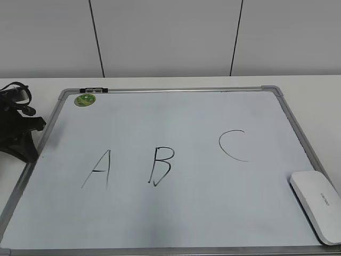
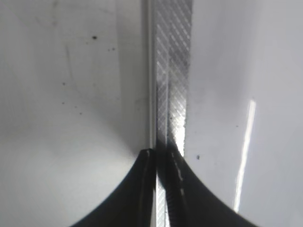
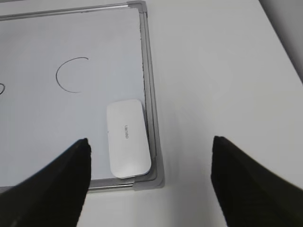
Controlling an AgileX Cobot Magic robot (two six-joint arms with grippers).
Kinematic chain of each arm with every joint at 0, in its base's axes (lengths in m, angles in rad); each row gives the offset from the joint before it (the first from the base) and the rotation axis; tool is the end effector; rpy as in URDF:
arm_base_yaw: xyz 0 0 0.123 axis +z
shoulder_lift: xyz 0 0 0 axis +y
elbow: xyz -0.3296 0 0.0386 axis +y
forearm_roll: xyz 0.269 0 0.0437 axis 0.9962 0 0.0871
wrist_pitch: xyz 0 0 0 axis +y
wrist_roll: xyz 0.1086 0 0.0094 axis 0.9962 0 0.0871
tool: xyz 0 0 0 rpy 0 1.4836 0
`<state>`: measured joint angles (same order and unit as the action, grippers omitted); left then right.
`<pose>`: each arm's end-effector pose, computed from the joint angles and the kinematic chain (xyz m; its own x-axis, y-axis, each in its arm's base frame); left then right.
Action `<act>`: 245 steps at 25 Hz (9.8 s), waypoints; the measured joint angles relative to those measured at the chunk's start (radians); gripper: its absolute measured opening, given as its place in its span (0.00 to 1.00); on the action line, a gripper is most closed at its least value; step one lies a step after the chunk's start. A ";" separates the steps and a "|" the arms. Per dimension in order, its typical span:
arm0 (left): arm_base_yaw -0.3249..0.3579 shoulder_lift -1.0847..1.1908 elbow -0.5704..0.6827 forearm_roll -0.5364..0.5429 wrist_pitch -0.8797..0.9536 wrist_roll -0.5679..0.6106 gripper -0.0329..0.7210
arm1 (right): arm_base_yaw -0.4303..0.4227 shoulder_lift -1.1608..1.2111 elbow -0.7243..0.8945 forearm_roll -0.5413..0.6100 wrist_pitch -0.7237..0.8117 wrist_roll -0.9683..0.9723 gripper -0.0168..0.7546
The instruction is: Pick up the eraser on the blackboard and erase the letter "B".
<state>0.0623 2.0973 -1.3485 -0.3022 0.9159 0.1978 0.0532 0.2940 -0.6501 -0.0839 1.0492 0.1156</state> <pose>0.4282 0.0009 0.1315 -0.9985 -0.0524 -0.0182 -0.0466 0.9707 -0.2358 0.0224 -0.0067 0.3283 -0.5654 0.0435 -0.8237 0.0484 0.9986 0.0194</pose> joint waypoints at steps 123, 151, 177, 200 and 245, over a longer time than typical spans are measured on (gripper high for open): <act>0.000 0.000 -0.001 -0.002 0.010 0.000 0.15 | 0.621 2.049 -1.290 0.028 0.136 -0.205 0.72; 0.000 0.000 -0.001 -0.002 0.010 0.000 0.16 | 0.755 2.053 -1.291 -0.036 0.150 -0.142 0.72; 0.000 0.002 -0.001 -0.009 0.004 0.000 0.16 | 0.526 2.053 -1.295 0.021 0.152 -0.128 0.72; 0.000 0.002 -0.001 -0.010 0.002 0.000 0.17 | 0.405 1.775 -1.360 -0.049 0.184 -0.089 0.72; 0.000 0.002 -0.001 -0.004 0.002 0.000 0.19 | -0.005 1.719 -0.737 0.052 -0.178 -0.068 0.72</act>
<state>0.0623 2.0988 -1.3492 -0.3066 0.9180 0.1978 0.0487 2.0125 -1.3874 -0.0315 0.8717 0.0477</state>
